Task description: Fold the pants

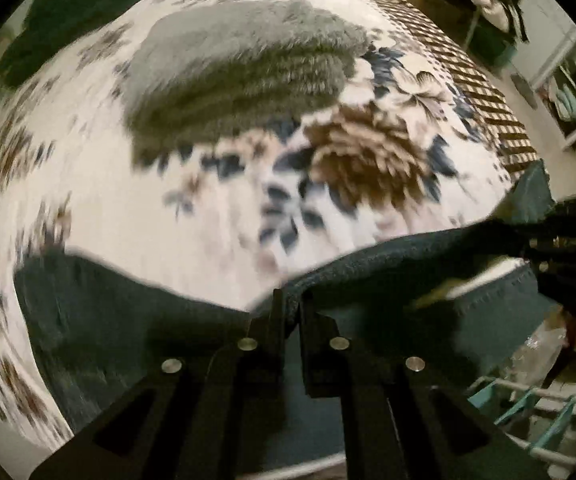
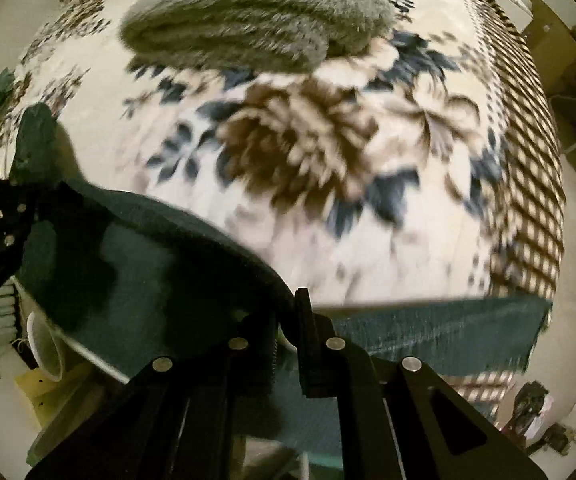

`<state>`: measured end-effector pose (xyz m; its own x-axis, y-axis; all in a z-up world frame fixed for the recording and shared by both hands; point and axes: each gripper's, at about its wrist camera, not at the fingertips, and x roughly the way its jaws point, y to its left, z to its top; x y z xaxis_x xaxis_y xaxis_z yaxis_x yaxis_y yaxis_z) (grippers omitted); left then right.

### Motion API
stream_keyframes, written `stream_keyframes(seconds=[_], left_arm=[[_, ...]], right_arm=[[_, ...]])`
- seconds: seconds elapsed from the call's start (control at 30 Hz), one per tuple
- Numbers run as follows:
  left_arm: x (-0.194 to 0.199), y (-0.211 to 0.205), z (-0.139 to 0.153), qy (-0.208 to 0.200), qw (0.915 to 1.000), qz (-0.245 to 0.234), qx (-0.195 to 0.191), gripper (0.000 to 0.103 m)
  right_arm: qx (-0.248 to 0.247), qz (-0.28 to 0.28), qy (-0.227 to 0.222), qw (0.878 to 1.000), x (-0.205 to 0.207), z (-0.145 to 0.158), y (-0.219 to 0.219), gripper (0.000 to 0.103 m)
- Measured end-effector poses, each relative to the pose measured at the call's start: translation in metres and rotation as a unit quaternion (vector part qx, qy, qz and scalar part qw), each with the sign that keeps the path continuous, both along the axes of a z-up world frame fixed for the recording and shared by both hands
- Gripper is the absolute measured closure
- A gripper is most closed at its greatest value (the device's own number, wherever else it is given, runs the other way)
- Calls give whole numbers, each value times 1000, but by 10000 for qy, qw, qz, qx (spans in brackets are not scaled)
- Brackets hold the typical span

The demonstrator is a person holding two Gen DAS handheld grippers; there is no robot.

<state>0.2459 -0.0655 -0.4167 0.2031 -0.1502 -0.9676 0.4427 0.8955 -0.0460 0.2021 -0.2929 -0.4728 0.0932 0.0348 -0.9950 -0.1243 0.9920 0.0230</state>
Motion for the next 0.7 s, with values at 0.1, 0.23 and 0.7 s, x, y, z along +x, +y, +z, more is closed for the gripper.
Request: stream_keyframes(seconds=[0.1, 0.23, 0.7], left_arm=[[-33, -13, -25, 291, 9992, 263, -40, 99], [-67, -10, -57, 741, 9956, 571, -19, 99], [-107, -8, -126, 1473, 9815, 1130, 470, 93]], right_arm=[[3, -86, 144, 9999, -40, -1, 32, 95], [97, -152, 563, 9983, -82, -27, 50, 95], [-24, -146, 1100, 9938, -115, -94, 56, 90]])
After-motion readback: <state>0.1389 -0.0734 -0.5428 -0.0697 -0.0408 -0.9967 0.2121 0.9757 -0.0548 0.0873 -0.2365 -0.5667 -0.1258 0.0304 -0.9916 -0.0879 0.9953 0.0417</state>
